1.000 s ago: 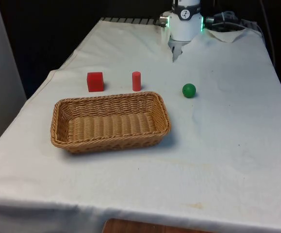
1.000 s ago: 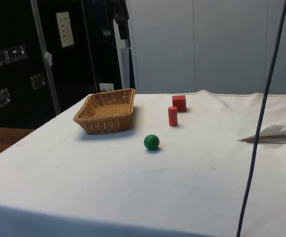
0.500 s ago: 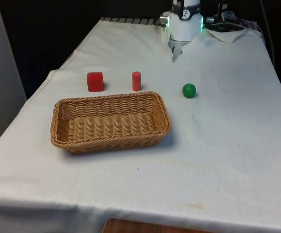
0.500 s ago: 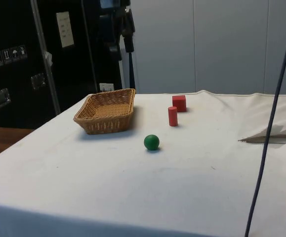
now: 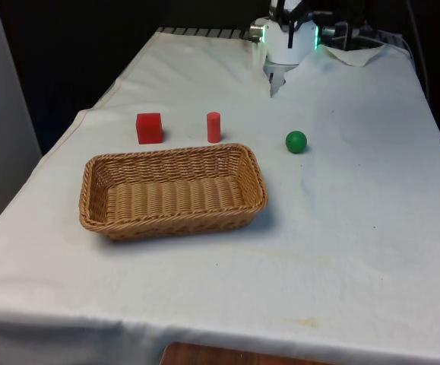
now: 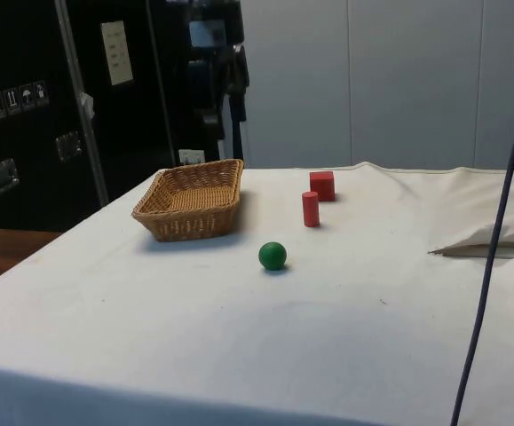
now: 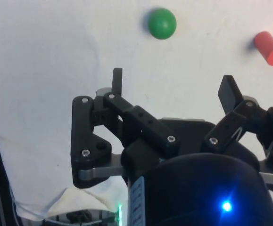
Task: Pick up the object to the left of the cylinder and place it into the basket.
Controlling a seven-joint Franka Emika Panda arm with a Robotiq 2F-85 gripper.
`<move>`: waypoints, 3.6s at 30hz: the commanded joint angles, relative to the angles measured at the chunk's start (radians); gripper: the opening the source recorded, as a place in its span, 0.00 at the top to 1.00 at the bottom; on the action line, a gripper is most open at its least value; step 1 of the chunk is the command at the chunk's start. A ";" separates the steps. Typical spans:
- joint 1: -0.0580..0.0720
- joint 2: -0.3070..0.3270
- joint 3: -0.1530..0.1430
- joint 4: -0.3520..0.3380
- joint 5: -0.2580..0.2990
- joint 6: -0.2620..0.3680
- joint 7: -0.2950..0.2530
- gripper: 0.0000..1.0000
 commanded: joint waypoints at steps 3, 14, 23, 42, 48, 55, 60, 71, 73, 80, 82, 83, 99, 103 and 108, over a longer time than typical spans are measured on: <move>0.001 0.000 0.004 -0.031 -0.014 0.052 0.020 0.00; 0.001 0.003 0.025 -0.130 -0.019 0.185 0.046 0.00; -0.003 0.017 0.032 -0.193 -0.013 0.290 0.044 0.00; -0.008 0.112 0.034 -0.260 0.003 0.474 0.033 0.00; -0.010 0.178 0.045 -0.263 0.027 0.518 0.028 0.00; -0.015 0.206 0.042 -0.262 0.026 0.524 0.031 0.00; -0.028 0.227 0.040 -0.264 0.028 0.535 0.024 0.00; -0.061 0.277 0.055 -0.269 0.062 0.576 -0.006 0.00; -0.063 0.281 0.056 -0.270 0.070 0.579 -0.013 0.00; -0.071 0.300 0.054 -0.278 0.145 0.606 -0.086 0.00; -0.070 0.301 0.052 -0.278 0.151 0.608 -0.092 0.00; -0.068 0.303 0.049 -0.278 0.154 0.609 -0.095 0.00; -0.057 0.337 0.039 -0.265 0.144 0.609 -0.085 0.00; -0.071 0.352 0.064 -0.264 0.174 0.643 -0.098 0.00; -0.058 0.364 0.043 -0.258 0.156 0.642 -0.086 0.00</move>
